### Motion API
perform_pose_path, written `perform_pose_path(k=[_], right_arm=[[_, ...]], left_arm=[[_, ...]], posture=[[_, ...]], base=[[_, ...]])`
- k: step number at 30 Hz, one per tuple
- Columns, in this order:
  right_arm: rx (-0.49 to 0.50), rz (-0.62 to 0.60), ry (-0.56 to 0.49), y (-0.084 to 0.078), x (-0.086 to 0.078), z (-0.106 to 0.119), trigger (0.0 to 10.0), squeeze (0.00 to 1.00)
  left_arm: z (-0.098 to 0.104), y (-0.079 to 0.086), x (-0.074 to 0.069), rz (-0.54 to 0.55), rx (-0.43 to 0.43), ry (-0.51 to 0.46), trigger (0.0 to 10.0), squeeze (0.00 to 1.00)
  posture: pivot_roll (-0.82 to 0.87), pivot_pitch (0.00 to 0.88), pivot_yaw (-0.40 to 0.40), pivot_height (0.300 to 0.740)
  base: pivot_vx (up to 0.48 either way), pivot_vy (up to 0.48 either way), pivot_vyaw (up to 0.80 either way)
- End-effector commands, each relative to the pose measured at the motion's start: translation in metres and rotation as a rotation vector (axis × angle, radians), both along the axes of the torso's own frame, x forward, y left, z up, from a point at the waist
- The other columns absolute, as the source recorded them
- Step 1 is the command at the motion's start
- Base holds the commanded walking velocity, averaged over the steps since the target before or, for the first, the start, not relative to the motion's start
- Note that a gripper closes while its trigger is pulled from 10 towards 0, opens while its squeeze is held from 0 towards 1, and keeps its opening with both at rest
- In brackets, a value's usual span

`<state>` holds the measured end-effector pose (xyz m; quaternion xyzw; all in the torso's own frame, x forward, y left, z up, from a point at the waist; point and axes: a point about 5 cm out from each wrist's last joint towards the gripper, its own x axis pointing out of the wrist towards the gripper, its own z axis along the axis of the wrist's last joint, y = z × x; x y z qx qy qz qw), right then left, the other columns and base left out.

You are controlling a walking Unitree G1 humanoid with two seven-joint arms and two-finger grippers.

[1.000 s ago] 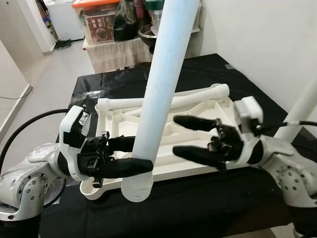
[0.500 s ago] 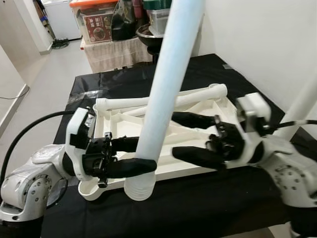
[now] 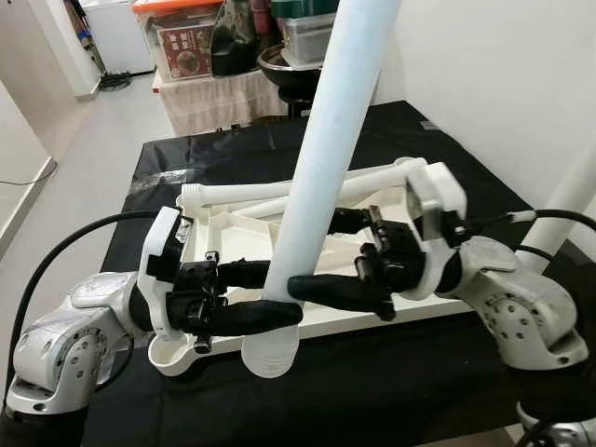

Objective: Building children table

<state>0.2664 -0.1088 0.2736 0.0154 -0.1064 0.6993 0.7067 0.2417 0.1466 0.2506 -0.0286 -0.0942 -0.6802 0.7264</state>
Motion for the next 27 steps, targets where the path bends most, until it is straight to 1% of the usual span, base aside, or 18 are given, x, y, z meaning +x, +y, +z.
perform_pose_path(k=[1, 5, 9, 12, 14, 15, 17, 18, 20, 22, 27], right_arm=[[-0.024, -0.002, -0.008, 0.006, 0.002, -0.001, 10.0, 0.00], [-0.022, 0.009, -0.003, 0.002, 0.002, 0.004, 10.0, 0.00], [-0.041, 0.015, -0.008, 0.000, 0.002, 0.004, 10.0, 0.00], [-0.046, 0.035, -0.003, -0.001, 0.001, 0.005, 10.0, 0.00], [-0.041, 0.067, 0.012, 0.002, -0.002, 0.007, 10.0, 0.00], [-0.045, 0.070, 0.024, 0.006, -0.002, 0.006, 10.0, 0.00], [-0.060, 0.061, 0.043, 0.012, 0.001, 0.003, 10.0, 0.00], [-0.060, 0.061, 0.043, 0.012, 0.001, 0.003, 10.0, 0.00], [-0.084, 0.044, 0.062, 0.018, 0.004, -0.003, 10.0, 0.00], [-0.099, 0.030, 0.074, 0.022, 0.006, -0.006, 10.0, 0.00], [-0.092, 0.011, 0.084, 0.025, 0.009, -0.007, 10.0, 0.00]], left_arm=[[0.006, -0.001, -0.002, -0.019, 0.011, -0.040, 0.0, 0.00], [0.004, 0.002, -0.001, -0.004, 0.030, -0.043, 0.0, 0.00], [0.004, 0.002, 0.000, 0.004, 0.035, -0.045, 0.0, 0.00], [0.001, 0.003, 0.002, 0.015, 0.057, -0.049, 0.0, 0.00], [-0.004, 0.003, 0.006, 0.053, 0.109, -0.061, 0.0, 0.00], [-0.007, 0.005, 0.010, 0.086, 0.140, -0.074, 0.0, 0.00], [-0.009, 0.007, 0.017, 0.136, 0.170, -0.091, 0.0, 0.00], [-0.009, 0.007, 0.017, 0.136, 0.170, -0.091, 0.0, 0.00], [-0.008, 0.009, 0.021, 0.168, 0.181, -0.104, 0.0, 0.00], [-0.008, 0.010, 0.023, 0.178, 0.187, -0.113, 0.0, 0.00], [-0.008, 0.009, 0.023, 0.180, 0.180, -0.117, 0.0, 0.00]], posture=[[-0.03, 0.100, 0.062, 0.740], [-0.03, 0.100, 0.062, 0.740], [-0.03, 0.099, 0.060, 0.740], [-0.03, 0.098, 0.059, 0.740], [-0.03, 0.097, 0.059, 0.740], [-0.04, 0.093, 0.060, 0.740], [-0.04, 0.091, 0.059, 0.740], [-0.04, 0.091, 0.059, 0.740], [-0.03, 0.090, 0.058, 0.740], [-0.03, 0.089, 0.056, 0.740], [-0.03, 0.088, 0.054, 0.740]], base=[[0.000, 0.000, 0.00], [0.000, 0.000, 0.00], [0.000, 0.000, 0.00], [0.000, 0.000, 0.00], [0.000, 0.000, 0.00], [0.000, 0.000, 0.00], [0.000, 0.000, 0.00], [0.000, 0.000, 0.00], [0.000, 0.000, 0.00], [0.000, 0.000, 0.00], [0.000, 0.000, 0.00]])
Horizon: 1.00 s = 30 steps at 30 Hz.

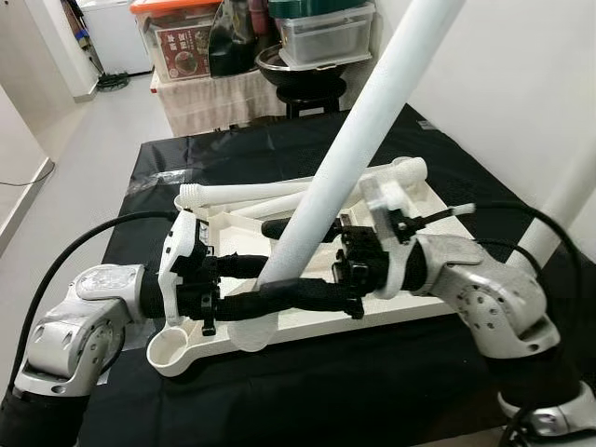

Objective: Building children table

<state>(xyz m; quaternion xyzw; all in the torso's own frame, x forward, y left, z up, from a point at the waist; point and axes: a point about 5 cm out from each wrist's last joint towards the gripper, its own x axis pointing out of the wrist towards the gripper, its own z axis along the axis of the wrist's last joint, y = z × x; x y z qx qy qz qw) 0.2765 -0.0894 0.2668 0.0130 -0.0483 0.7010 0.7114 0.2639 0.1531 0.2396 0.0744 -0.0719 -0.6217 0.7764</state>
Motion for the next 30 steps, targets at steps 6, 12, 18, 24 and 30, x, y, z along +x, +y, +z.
perform_pose_path(k=[6, 12, 18, 24, 30], right_arm=[[0.042, -0.055, 0.038, 0.019, 0.008, -0.003, 10.0, 0.00], [0.105, -0.070, 0.049, 0.029, 0.012, -0.002, 10.0, 0.00], [0.142, -0.057, 0.051, 0.031, 0.011, -0.001, 1.7, 0.00], [0.169, 0.004, 0.038, 0.031, 0.004, 0.000, 0.0, 0.00], [0.134, 0.030, 0.034, 0.031, 0.001, -0.004, 0.0, 0.00]], left_arm=[[0.005, -0.005, 0.001, -0.013, -0.020, -0.048, 0.0, 0.00], [0.006, -0.008, 0.002, -0.025, -0.030, -0.057, 0.0, 0.00], [0.007, -0.009, 0.002, -0.028, -0.040, -0.060, 0.0, 0.00], [0.007, -0.010, 0.002, -0.028, -0.050, -0.063, 0.0, 0.00], [0.007, -0.010, 0.003, -0.026, -0.054, -0.066, 0.0, 0.00]], posture=[[-0.03, 0.080, 0.053, 0.740], [-0.03, 0.078, 0.054, 0.740], [-0.03, 0.077, 0.051, 0.740], [-0.03, 0.079, 0.050, 0.740], [-0.03, 0.080, 0.049, 0.740]], base=[[0.000, 0.000, 0.00], [0.000, 0.000, 0.00], [0.000, 0.000, 0.00], [0.000, 0.000, 0.00], [0.000, 0.000, 0.00]])
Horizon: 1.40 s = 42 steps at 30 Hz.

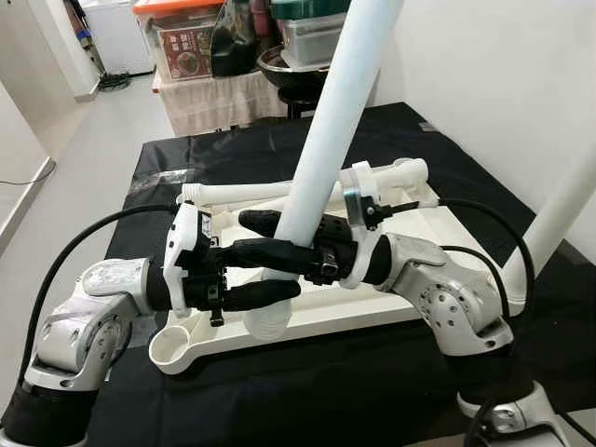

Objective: Building children table

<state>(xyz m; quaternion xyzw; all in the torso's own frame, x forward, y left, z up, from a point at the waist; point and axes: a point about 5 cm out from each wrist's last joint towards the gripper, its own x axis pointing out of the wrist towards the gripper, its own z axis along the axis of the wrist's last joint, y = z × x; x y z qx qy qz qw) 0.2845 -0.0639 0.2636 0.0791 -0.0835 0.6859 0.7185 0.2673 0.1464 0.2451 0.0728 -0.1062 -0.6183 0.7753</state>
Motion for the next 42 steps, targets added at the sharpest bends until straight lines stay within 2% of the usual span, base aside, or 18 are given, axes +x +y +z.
perform_pose_path(k=[1, 4, 5, 8, 9, 16, 19, 24, 25, 26, 27, 30, 31, 32, 33, 35, 39, 42], right_arm=[[-0.033, 0.057, -0.016, 0.005, -0.007, -0.004, 0.0, 0.00], [-0.050, 0.053, -0.016, 0.004, -0.006, -0.006, 0.0, 0.00], [-0.063, 0.007, -0.022, 0.001, 0.000, -0.007, 0.0, 0.00], [-0.063, -0.016, -0.026, 0.000, 0.003, -0.006, 0.0, 0.00], [-0.045, -0.126, -0.033, -0.008, 0.016, -0.001, 0.0, 0.00], [0.023, -0.421, -0.033, -0.037, 0.047, 0.013, 0.0, 0.00], [0.064, -0.603, -0.022, -0.061, 0.062, 0.018, 0.0, 0.00], [0.101, -0.765, -0.007, -0.075, 0.071, 0.018, 0.0, 0.00], [0.108, -0.793, 0.000, -0.076, 0.072, 0.017, 2.5, 0.00], [0.108, -0.793, 0.000, -0.076, 0.072, 0.017, 2.5, 0.00], [0.130, -0.807, 0.017, -0.076, 0.072, 0.016, 10.0, 0.00], [0.166, -0.836, 0.025, -0.076, 0.072, 0.015, 10.0, 0.00], [0.155, -0.801, 0.010, -0.069, 0.066, 0.010, 10.0, 0.00], [0.160, -0.758, -0.001, -0.063, 0.060, 0.007, 10.0, 0.00], [0.160, -0.758, -0.001, -0.063, 0.060, 0.007, 10.0, 0.00], [0.161, -0.701, -0.022, -0.055, 0.051, 0.003, 10.0, 0.00], [0.164, -0.668, -0.040, -0.052, 0.045, 0.003, 10.0, 0.00], [0.157, -0.666, -0.050, -0.052, 0.044, 0.002, 10.0, 0.00]], left_arm=[[0.002, -0.003, 0.000, -0.021, -0.011, -0.016, 0.0, 0.00], [0.002, -0.003, 0.000, -0.019, -0.014, -0.018, 0.0, 0.00], [0.002, -0.002, 0.002, -0.004, -0.035, 0.016, 2.5, 0.00], [0.002, -0.001, 0.003, 0.003, -0.046, 0.041, 2.5, 0.00], [0.001, 0.002, 0.002, 0.013, -0.053, 0.061, 10.0, 1.00], [-0.006, 0.018, -0.009, 0.022, -0.028, 0.097, 10.0, 1.00], [-0.015, 0.034, -0.018, 0.069, 0.000, 0.133, 10.0, 1.00], [-0.027, 0.042, -0.016, 0.213, 0.017, 0.146, 10.0, 1.00], [-0.029, 0.042, -0.012, 0.274, 0.015, 0.133, 10.0, 1.00], [-0.029, 0.042, -0.012, 0.274, 0.015, 0.133, 10.0, 1.00], [-0.033, 0.041, -0.005, 0.360, -0.009, 0.139, 10.0, 1.00], [-0.039, 0.036, 0.004, 0.477, -0.057, 0.152, 10.0, 1.00], [-0.045, 0.022, 0.004, 0.495, -0.093, 0.178, 10.0, 0.00], [-0.051, 0.006, 0.002, 0.500, -0.131, 0.210, 10.0, 0.00], [-0.051, 0.006, 0.002, 0.500, -0.131, 0.210, 10.0, 0.00], [-0.059, -0.015, -0.001, 0.546, -0.189, 0.252, 10.0, 0.00], [-0.069, -0.023, 0.005, 0.696, -0.226, 0.259, 10.0, 0.00], [-0.073, -0.025, 0.005, 0.735, -0.238, 0.267, 10.0, 0.00]], posture=[[-0.03, 0.080, 0.051, 0.740], [-0.03, 0.080, 0.051, 0.740], [-0.03, 0.081, 0.048, 0.740], [-0.03, 0.081, 0.048, 0.740], [-0.03, 0.084, 0.050, 0.740], [-0.02, 0.089, 0.054, 0.740], [-0.01, 0.095, 0.059, 0.740], [0.00, 0.103, 0.066, 0.740], [0.00, 0.104, 0.066, 0.740], [0.00, 0.104, 0.066, 0.740], [0.00, 0.106, 0.068, 0.740], [0.00, 0.106, 0.068, 0.740], [-0.01, 0.116, 0.067, 0.740], [-0.01, 0.121, 0.066, 0.740], [-0.01, 0.121, 0.066, 0.740], [-0.02, 0.126, 0.067, 0.740], [-0.03, 0.128, 0.076, 0.740], [-0.03, 0.127, 0.079, 0.740]], base=[[0.000, 0.000, 0.00], [0.000, 0.000, 0.00], [0.000, 0.000, 0.00], [0.000, 0.000, 0.00], [0.000, 0.000, 0.00], [0.000, 0.000, 0.00], [0.000, 0.000, 0.00], [0.000, 0.000, 0.00], [0.000, 0.000, 0.00], [0.000, 0.000, 0.00], [0.000, 0.000, 0.00], [0.000, 0.000, 0.00], [0.000, 0.000, 0.00], [0.000, 0.000, 0.46], [0.000, 0.000, 0.46], [0.000, 0.000, 0.77], [0.000, 0.000, 0.77], [0.000, 0.000, 0.77]])
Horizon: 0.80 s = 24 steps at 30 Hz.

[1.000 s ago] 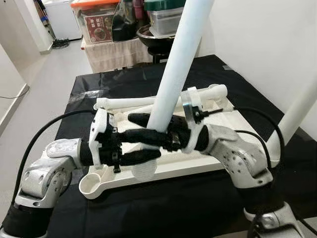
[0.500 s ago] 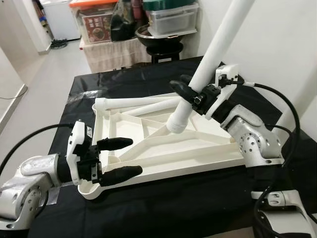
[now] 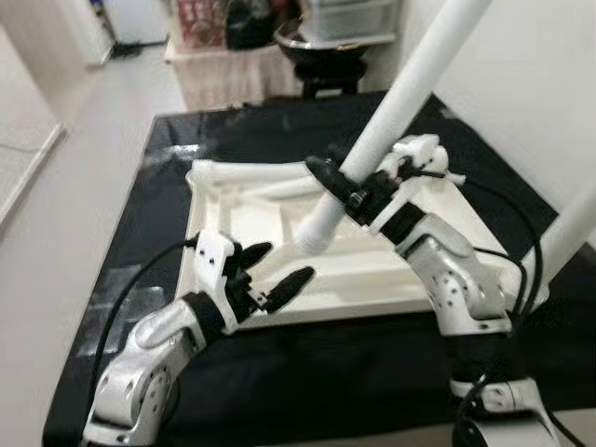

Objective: Building children table

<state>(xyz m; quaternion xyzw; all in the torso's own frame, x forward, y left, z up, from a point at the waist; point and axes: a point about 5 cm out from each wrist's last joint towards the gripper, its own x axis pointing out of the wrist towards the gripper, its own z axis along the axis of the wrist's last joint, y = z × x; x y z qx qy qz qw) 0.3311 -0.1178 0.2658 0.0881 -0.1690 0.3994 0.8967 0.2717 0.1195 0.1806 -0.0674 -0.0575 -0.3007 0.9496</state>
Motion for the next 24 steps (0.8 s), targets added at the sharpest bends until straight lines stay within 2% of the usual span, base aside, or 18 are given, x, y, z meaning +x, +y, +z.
perform_pose_path(k=[1, 13, 18, 24], right_arm=[[-0.013, 0.018, -0.017, 0.003, -0.003, -0.002, 10.0, 0.00], [-0.011, 0.024, -0.014, 0.007, -0.008, -0.007, 10.0, 0.00], [-0.007, 0.024, -0.009, 0.007, -0.008, -0.009, 10.0, 0.00], [-0.005, 0.022, -0.002, 0.007, -0.007, -0.011, 10.0, 0.00]], left_arm=[[-0.010, 0.000, -0.001, 0.025, 0.004, 0.032, 10.0, 0.00], [-0.018, -0.008, -0.012, 0.016, 0.047, 0.023, 10.0, 0.00], [-0.019, -0.021, -0.021, -0.085, 0.051, 0.026, 10.0, 0.00], [-0.022, -0.026, -0.031, -0.178, 0.054, 0.040, 10.0, 0.00]], posture=[[-0.03, 0.127, 0.080, 0.740], [-0.03, 0.122, 0.088, 0.740], [-0.01, 0.111, 0.091, 0.740], [-0.01, 0.105, 0.087, 0.740]], base=[[0.000, 0.000, 0.77], [0.000, 0.000, 0.78], [0.000, 0.000, 0.78], [0.000, 0.000, 0.78]])
